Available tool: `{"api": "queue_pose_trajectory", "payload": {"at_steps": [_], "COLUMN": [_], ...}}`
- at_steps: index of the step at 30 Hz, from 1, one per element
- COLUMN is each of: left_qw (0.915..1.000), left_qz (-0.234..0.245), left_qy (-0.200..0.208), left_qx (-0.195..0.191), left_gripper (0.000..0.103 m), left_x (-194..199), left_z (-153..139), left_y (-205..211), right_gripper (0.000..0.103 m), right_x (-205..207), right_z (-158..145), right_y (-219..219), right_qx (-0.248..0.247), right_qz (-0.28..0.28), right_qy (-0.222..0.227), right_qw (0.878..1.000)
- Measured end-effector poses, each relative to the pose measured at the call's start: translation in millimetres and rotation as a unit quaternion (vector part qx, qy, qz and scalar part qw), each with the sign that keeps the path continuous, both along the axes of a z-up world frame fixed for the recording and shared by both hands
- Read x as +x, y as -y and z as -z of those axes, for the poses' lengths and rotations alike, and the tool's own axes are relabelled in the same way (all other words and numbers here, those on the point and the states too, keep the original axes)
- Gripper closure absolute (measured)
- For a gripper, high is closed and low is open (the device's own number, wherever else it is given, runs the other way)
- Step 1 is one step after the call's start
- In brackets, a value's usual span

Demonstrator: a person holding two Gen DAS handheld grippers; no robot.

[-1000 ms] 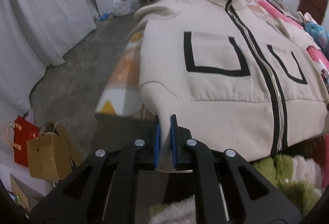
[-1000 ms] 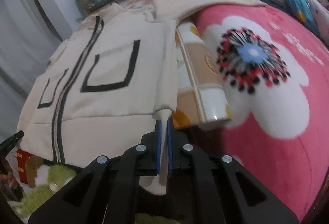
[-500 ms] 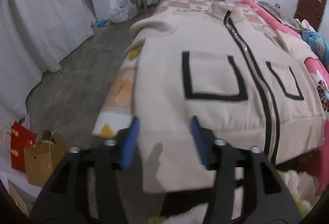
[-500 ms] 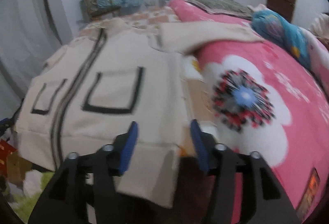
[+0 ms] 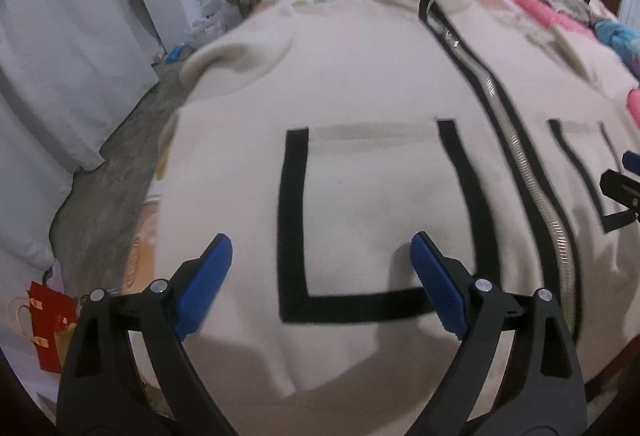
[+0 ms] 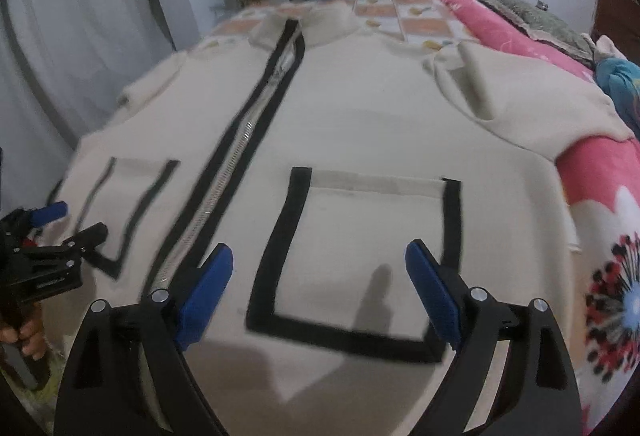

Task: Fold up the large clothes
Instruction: 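Grasp the jacket side edge with the left gripper and lift it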

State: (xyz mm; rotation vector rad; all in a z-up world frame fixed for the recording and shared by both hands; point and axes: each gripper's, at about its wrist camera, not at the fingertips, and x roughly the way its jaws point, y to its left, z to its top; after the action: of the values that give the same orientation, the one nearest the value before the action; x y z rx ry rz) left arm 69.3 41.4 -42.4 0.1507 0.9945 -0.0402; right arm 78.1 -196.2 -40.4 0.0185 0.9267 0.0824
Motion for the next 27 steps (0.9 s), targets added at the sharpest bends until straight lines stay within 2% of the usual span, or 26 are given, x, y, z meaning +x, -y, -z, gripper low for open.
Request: {"api": "queue_pose_trajectory", "payload": {"at_steps": [1, 4, 7, 10, 23, 27], "left_qw": [1.0000, 0.9999, 0.9996, 0.9987, 0.9988, 0.9972], "left_qz": [-0.004, -0.006, -0.014, -0.027, -0.015, -0.017], "left_qy": [0.006, 0.010, 0.001, -0.010, -0.009, 0.006], "left_qx": [0.000, -0.003, -0.023, -0.042, -0.046, -0.073], "left_gripper": [0.010, 0.008, 0.007, 0.007, 0.007, 0.007], "left_x": [0, 2, 3, 5, 8, 8], "left_z": [0, 3, 5, 6, 4, -8], "left_y": [-1, -3, -8, -13, -16, -33], "right_gripper": [0.017, 0.017, 0.007, 0.007, 0.007, 0.007], "right_x": [2, 8, 8, 8, 10, 11], "right_z": [4, 15, 23, 24, 26, 25], "right_y": [-1, -4, -7, -5, -5, -4], "right_qx": [-0.006, -0.014, -0.033, -0.028, -0.028, -0.029], "right_qz": [-0.001, -0.005, -0.007, -0.007, -0.012, -0.017], "right_qy": [-0.003, -0.016, -0.013, -0.008, 0.003, 0.000], "right_qw": [1.000, 1.000, 0.999, 1.000, 1.000, 0.999]}}
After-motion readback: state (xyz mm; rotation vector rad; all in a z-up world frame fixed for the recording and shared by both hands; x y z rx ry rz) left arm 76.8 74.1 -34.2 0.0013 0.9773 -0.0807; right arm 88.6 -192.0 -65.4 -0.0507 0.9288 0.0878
